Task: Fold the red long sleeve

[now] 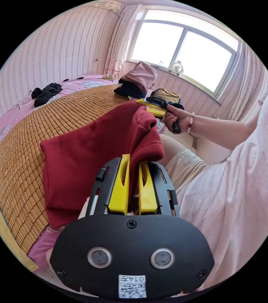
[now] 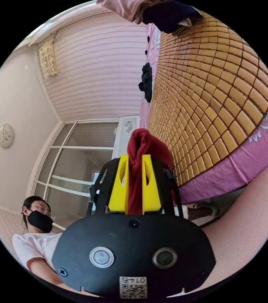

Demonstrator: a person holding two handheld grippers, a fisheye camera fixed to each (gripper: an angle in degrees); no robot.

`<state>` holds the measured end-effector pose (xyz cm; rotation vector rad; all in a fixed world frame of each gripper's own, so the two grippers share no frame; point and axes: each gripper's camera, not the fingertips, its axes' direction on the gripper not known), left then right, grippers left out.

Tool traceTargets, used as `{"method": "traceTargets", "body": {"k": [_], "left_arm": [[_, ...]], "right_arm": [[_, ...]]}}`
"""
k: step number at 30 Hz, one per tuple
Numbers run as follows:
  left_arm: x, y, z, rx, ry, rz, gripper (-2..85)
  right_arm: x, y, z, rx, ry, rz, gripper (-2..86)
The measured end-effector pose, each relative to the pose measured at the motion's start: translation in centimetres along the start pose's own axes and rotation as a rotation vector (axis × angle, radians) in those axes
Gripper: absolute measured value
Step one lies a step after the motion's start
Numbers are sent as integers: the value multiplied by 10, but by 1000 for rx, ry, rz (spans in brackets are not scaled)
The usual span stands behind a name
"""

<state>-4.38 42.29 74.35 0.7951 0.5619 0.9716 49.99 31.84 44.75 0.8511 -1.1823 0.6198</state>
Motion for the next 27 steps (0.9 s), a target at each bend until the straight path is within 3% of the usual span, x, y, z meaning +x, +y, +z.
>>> {"method": "traceTargets", "body": {"k": [6, 9, 13, 15, 18, 22, 27], "left_arm": [[-22, -22, 5, 94, 159, -24, 43], [-42, -18, -6, 74, 125, -47, 44], [-74, 12, -14, -38, -73, -235, 44], [-86, 27, -16, -87, -107, -310, 36], [-104, 43, -32, -28, -107, -454, 3], [-126, 36, -59, 83, -69, -523, 4], [-143, 7, -43, 44, -131, -424, 111]], "right_arm": [[-82, -14, 28, -72, 163, -199, 76], [-102, -22, 101, -202, 221, -268, 90], [-98, -19, 212, -332, 299, -275, 115], [-87, -17, 284, -487, 411, -279, 112], [-94, -15, 334, -567, 437, -333, 94], [-130, -3, 349, -562, 378, -478, 90], [-152, 34, 346, -519, 699, -762, 113]]}}
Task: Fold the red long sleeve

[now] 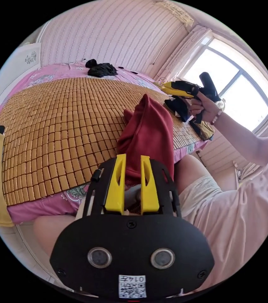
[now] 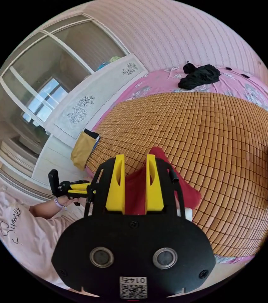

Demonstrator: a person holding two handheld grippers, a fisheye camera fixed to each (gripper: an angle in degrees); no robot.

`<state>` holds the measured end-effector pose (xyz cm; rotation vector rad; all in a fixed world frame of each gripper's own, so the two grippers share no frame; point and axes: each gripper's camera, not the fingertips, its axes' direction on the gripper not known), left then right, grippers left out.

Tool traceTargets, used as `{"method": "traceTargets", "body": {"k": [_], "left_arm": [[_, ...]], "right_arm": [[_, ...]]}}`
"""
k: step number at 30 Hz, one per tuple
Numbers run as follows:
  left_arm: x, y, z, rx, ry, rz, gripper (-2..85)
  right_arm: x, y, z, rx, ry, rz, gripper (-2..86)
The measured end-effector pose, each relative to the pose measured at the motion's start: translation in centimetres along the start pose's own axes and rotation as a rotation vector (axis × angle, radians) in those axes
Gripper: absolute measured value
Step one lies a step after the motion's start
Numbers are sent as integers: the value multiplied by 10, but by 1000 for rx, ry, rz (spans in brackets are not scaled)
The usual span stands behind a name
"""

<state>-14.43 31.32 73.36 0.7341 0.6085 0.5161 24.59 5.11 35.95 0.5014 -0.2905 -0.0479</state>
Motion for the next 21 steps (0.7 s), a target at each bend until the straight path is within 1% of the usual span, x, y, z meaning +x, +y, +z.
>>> {"method": "traceTargets", "body": {"k": [3, 5, 7, 8, 9, 11, 13, 15, 17, 21], "left_arm": [[7, -34, 32, -43, 1, 68, 158], [13, -55, 57, -99, -40, 111, 159], [19, -77, 92, -233, -102, 150, 132], [19, -81, 99, -267, -91, 147, 124], [18, -86, 102, -290, -78, 135, 107], [19, -90, 87, -281, -76, 121, 56], [21, -86, 56, -251, -16, 111, 23], [21, -80, 35, -224, 39, 78, 13], [16, -73, 25, -189, 50, 22, 8], [7, -68, 34, -236, 7, -20, 2]], "right_arm": [[-9, -5, 25, -98, 145, -28, 136], [-14, -15, 45, -152, 178, -21, 137], [-20, -28, 67, -208, 205, -10, 123], [-23, -38, 82, -254, 232, 5, 83], [-27, -48, 94, -308, 275, 19, 61], [-36, -59, 108, -331, 299, 14, 55], [-50, -68, 115, -324, 285, -22, 53], [-70, -78, 125, -312, 280, -73, 54], [-81, -87, 136, -319, 281, -100, 55], [-102, -106, 163, -350, 293, -178, 57]]}}
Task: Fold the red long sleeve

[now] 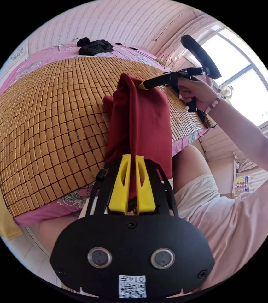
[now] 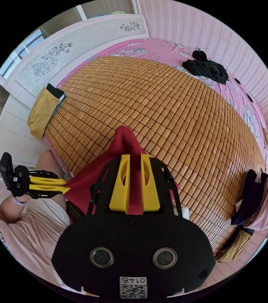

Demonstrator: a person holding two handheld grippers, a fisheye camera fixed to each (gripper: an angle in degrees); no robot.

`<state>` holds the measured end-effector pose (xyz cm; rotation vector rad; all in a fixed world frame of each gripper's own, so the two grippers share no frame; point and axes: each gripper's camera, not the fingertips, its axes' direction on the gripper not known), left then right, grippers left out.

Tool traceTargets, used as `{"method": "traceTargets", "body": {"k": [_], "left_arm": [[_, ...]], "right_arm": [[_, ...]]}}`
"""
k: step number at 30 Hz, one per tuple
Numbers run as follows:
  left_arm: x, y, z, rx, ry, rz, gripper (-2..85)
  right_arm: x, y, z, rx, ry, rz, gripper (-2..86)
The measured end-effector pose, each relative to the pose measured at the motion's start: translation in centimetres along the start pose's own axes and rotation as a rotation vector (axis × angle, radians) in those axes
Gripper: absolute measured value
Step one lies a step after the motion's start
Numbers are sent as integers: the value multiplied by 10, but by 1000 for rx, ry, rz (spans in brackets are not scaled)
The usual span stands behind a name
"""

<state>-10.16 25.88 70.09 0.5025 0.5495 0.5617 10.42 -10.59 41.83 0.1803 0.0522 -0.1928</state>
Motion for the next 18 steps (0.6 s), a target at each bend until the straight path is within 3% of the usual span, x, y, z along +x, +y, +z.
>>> {"method": "traceTargets", "body": {"k": [4, 7, 11, 14, 18], "left_arm": [[-11, -3, 29, -74, -162, 18, 5], [-31, 3, 38, -26, -86, -46, 5], [-45, 2, 34, -31, -21, -44, 10], [-47, 0, 28, -43, -17, -23, 24], [-47, 4, -10, 25, 26, -31, 54]], "right_arm": [[-8, -29, 27, -77, -2, -49, 57], [-3, -46, 72, -217, 9, -39, 59], [23, -42, 83, -135, -89, 89, 59], [44, -24, 66, -12, -219, 124, 61], [74, 61, 13, 386, -324, 228, 53]]}}
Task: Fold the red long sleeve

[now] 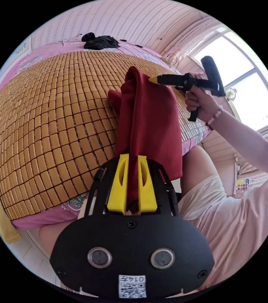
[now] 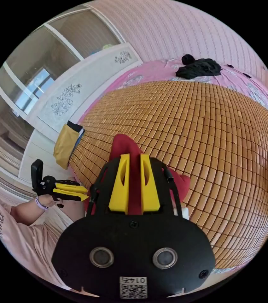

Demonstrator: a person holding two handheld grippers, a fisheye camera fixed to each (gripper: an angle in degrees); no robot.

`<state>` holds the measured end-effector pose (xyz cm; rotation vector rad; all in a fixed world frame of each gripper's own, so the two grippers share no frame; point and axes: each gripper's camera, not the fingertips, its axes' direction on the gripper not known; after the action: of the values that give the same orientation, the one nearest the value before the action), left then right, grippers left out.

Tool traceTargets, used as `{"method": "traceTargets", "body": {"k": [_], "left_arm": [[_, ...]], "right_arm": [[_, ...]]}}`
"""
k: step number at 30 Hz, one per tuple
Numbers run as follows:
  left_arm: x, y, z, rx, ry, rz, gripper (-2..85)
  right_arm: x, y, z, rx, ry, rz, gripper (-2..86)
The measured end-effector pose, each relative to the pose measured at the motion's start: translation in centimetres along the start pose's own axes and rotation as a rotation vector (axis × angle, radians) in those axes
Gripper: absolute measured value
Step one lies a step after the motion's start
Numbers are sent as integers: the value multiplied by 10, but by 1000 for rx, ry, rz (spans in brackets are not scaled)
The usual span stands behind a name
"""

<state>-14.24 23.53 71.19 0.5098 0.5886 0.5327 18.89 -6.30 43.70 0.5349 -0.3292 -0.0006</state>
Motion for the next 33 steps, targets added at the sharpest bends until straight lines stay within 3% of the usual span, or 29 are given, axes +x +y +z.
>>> {"method": "traceTargets", "body": {"k": [2, 5, 8, 11, 13, 19, 20, 24, 27, 33], "left_arm": [[-1, 5, -20, 98, -9, 0, 63], [-4, 4, -36, 249, -30, 37, 95], [-16, -16, -16, 200, -4, 17, 161], [-30, -30, 20, 61, 62, -30, 174], [-44, -26, 35, 32, 204, -111, 162], [-53, -6, 18, 77, 240, -185, 105], [-53, -4, 16, 78, 240, -188, 103], [-56, 23, 4, 102, 222, -224, 98], [-63, 45, -4, 147, 246, -271, 98], [-69, 66, -23, 147, 211, -265, 98]], "right_arm": [[20, 27, -28, 90, -8, 89, 59], [55, 76, -54, 200, 49, 279, 157], [80, 108, -36, 93, -41, 391, 215], [86, 122, -7, -36, -60, 383, 238], [86, 124, -1, -28, -42, 363, 229], [93, 110, 1, -173, 15, 307, 165], [86, 106, 0, -175, -105, 223, 123], [72, 102, 14, -233, -12, 175, 128], [85, 105, 24, -252, -92, 279, 135], [74, 96, 34, -372, -70, 247, 102]]}}
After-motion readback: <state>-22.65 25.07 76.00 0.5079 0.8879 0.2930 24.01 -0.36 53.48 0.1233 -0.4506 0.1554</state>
